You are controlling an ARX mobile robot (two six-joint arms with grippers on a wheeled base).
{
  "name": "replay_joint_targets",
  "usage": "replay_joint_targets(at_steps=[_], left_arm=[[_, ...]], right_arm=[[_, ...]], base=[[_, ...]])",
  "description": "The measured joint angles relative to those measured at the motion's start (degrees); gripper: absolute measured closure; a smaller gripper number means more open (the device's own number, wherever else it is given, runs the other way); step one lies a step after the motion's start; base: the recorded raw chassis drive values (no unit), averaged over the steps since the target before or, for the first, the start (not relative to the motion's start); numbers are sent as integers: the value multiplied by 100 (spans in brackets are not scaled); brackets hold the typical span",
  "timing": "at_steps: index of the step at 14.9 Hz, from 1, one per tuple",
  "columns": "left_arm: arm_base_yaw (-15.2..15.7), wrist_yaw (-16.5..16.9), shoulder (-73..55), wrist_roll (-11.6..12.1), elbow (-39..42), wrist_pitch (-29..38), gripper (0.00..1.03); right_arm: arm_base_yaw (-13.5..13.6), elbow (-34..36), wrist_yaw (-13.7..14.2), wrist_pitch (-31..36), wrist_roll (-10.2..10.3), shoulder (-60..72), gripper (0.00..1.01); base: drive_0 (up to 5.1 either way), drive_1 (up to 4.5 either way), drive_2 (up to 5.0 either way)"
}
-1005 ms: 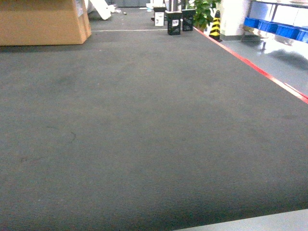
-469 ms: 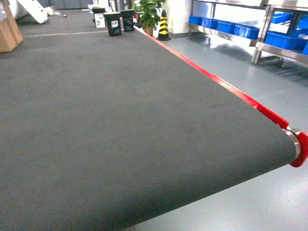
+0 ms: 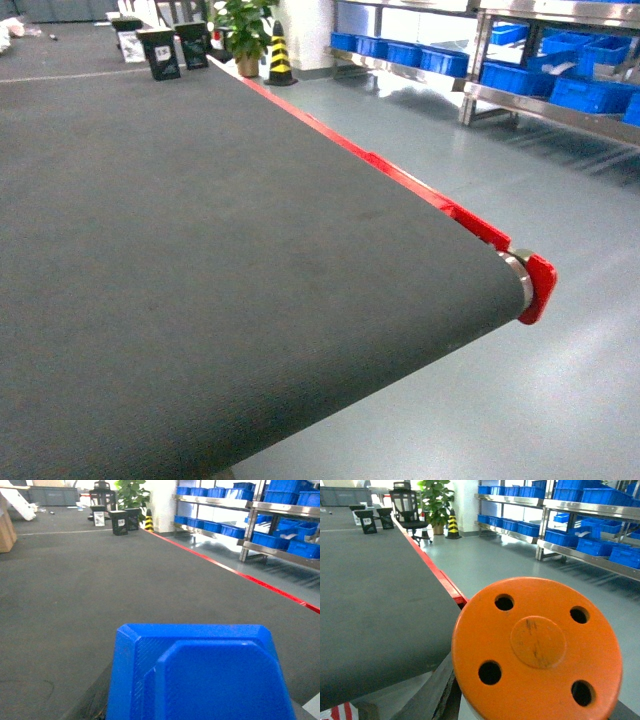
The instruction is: Sort blue parts and orange caps into right shelf containers
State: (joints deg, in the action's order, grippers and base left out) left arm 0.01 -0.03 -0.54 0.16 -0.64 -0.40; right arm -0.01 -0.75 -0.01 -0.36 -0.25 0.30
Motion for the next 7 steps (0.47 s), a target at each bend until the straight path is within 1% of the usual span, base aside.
replay_joint_targets(at_steps=[7], left_arm=[[-2,0,0,0,0,0,60]], right_arm=[[0,0,0,0,0,0,57]], base=[[-161,-161,-161]])
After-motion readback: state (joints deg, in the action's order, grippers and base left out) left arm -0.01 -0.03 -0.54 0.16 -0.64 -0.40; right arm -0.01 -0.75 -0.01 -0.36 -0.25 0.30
